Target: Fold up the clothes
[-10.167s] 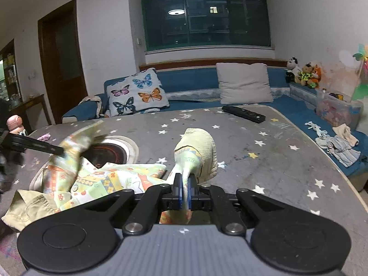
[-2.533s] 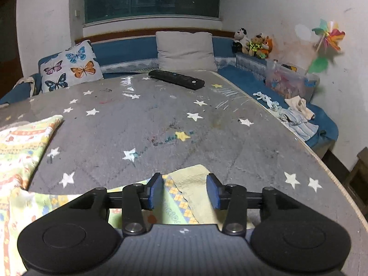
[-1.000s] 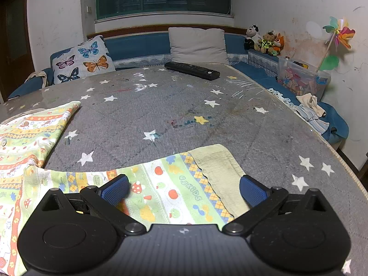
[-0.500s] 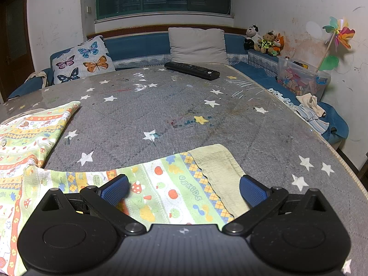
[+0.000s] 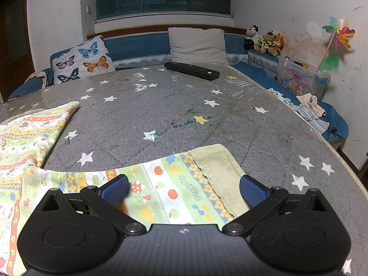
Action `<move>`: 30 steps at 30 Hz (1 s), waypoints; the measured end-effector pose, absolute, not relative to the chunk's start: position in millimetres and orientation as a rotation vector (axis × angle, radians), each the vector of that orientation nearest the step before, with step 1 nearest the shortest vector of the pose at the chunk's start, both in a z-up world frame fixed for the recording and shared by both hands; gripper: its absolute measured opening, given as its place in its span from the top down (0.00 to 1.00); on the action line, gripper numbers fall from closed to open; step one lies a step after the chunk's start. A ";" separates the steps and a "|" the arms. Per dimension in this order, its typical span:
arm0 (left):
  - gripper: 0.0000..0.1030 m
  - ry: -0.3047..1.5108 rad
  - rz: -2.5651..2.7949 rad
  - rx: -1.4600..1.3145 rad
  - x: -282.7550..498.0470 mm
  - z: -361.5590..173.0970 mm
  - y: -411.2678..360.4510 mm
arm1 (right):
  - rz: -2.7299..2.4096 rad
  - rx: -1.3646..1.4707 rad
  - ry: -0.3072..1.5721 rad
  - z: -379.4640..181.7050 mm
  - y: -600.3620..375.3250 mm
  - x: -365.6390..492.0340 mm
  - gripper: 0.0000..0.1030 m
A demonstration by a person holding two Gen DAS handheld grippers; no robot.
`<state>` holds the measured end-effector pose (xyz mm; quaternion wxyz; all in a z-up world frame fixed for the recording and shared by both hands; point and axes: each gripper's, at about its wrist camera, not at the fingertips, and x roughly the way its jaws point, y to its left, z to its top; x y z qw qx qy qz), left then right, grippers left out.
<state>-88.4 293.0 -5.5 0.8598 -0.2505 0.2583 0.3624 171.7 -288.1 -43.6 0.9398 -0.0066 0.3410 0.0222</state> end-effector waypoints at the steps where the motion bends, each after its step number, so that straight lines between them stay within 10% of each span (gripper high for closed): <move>1: 0.26 0.548 0.769 -0.519 -88.3 -4.9 292.0 | 0.045 -0.013 0.696 -43.6 -288.1 171.6 0.00; 30: 0.06 0.631 0.648 0.207 -26.3 -15.9 209.3 | 0.045 -0.012 0.696 -43.7 -287.8 170.7 0.00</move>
